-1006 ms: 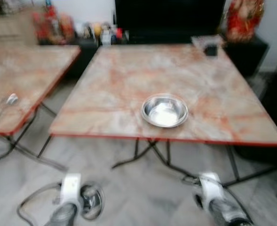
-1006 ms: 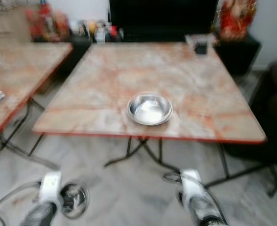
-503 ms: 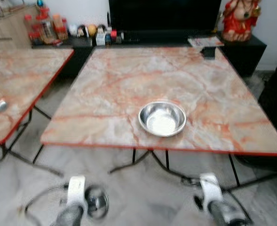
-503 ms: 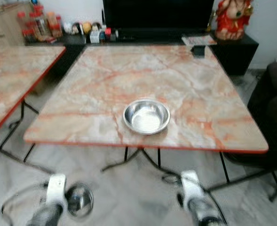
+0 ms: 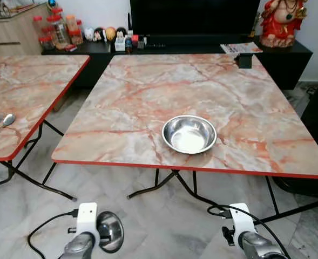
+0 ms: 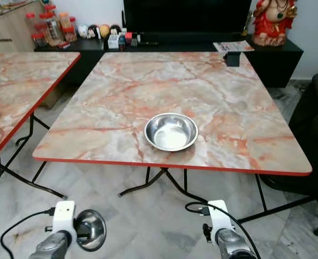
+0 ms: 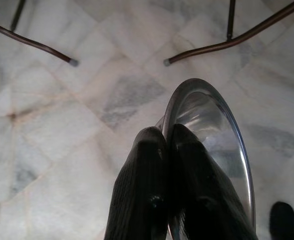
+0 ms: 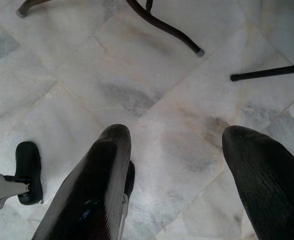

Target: Setting the table

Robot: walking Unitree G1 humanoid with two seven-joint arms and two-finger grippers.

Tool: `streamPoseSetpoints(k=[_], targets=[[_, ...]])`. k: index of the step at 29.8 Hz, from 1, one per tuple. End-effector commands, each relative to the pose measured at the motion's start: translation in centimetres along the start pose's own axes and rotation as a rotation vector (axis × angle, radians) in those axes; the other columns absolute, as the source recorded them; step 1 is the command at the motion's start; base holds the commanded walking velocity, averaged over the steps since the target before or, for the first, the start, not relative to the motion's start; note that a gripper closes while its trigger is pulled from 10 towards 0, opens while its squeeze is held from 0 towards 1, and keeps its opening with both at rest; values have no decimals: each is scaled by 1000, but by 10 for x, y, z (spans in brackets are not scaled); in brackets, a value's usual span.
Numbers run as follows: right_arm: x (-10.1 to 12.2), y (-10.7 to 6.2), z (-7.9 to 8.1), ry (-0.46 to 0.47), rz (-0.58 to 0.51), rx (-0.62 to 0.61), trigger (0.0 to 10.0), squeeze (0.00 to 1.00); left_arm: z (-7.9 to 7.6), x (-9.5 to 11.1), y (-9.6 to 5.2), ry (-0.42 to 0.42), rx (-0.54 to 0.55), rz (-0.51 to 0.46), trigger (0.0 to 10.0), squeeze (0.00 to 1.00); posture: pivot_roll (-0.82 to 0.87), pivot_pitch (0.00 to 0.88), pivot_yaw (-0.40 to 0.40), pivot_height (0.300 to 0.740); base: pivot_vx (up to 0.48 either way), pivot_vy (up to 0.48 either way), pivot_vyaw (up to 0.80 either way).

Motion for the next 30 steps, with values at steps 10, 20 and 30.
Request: streamPoseSetpoints(k=[10,20,30], targets=[[9,0,-2,-5,-10,-8,10000,0,-10,4,0,-2,-14,-24,10000,0,-94,16,35,740,0,-273,0],[16,-1,-2,-7,-17,-8,10000,0,-7,-3,-1,-8,-13,-1,10000,0,-93,23,29,740,0,-274,0],[17,-1,-6,-7,-19,-8,10000,0,-11,-2,0,-14,-14,6,10000,0,-92,25,24,740,0,-271,0]])
Point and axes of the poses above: a point about 5 cm out from each wrist's last joint towards the gripper, its own y axis pointing out of the wrist towards the gripper, its own x axis along the axis of the wrist's last joint, z = x × y, the point moved 4 cm from there along y, pointing out of the wrist towards the gripper, and after that the axes turned 12 degrees about y, right-handed, at the moved point
